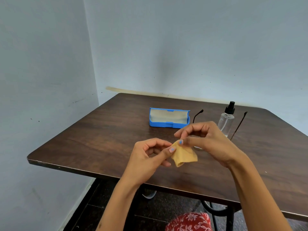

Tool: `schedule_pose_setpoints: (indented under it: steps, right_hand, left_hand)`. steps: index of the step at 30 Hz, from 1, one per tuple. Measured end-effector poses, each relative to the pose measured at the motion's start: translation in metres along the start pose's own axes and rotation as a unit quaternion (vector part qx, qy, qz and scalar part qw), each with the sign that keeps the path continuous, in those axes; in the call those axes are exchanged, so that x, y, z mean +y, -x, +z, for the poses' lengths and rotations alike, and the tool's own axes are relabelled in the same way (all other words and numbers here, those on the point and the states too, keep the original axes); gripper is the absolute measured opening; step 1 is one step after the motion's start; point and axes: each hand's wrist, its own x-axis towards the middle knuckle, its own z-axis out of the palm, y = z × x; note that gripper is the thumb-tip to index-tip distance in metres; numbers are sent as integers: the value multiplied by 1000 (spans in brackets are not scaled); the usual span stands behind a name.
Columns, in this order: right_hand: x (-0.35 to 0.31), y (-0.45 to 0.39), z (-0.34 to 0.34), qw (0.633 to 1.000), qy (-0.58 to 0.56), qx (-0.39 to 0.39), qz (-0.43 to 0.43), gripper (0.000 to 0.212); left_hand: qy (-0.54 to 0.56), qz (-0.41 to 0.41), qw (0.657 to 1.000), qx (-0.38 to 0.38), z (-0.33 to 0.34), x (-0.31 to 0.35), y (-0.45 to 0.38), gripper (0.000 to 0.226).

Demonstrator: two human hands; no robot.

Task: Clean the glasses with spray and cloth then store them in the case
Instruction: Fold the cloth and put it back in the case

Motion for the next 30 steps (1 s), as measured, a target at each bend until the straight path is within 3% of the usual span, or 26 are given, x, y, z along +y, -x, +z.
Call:
schedule_pose_setpoints:
  steps: [4,6,9,15,18,23,27,30]
  right_hand:
    - [-6,-6,4,998,-63,-5,10,6]
    - [-6,-8,5,996,-83,-3,24,13]
    - [-5,-10,7,998,-46,-5,30,13]
    - [-6,-16,7,999,40,6,30,9]
    - [-11,-18,9,998,65,-14,8,4]
    - [-14,-21,10,999,-23,6,27,6]
    - [-6,-23,9,987,-118,29,102,9]
    - [5,-21,11,964,-207,2,168,19]
  left_hand:
    - [14,52,998,26,-8,1,-5,24]
    - [60,54,996,39,-10,3,-6,17]
    - [104,14,994,34,-10,9,-6,15]
    - [39,-38,998,8,-13,6,-6,30]
    - [24,-51,998,-21,-14,5,-7,25]
    - [39,-52,997,-38,-22,9,-8,17]
    - [45,-126,989,-61,-44,14,-5,19]
    - [33,-157,986,-42,-55,19,-5,25]
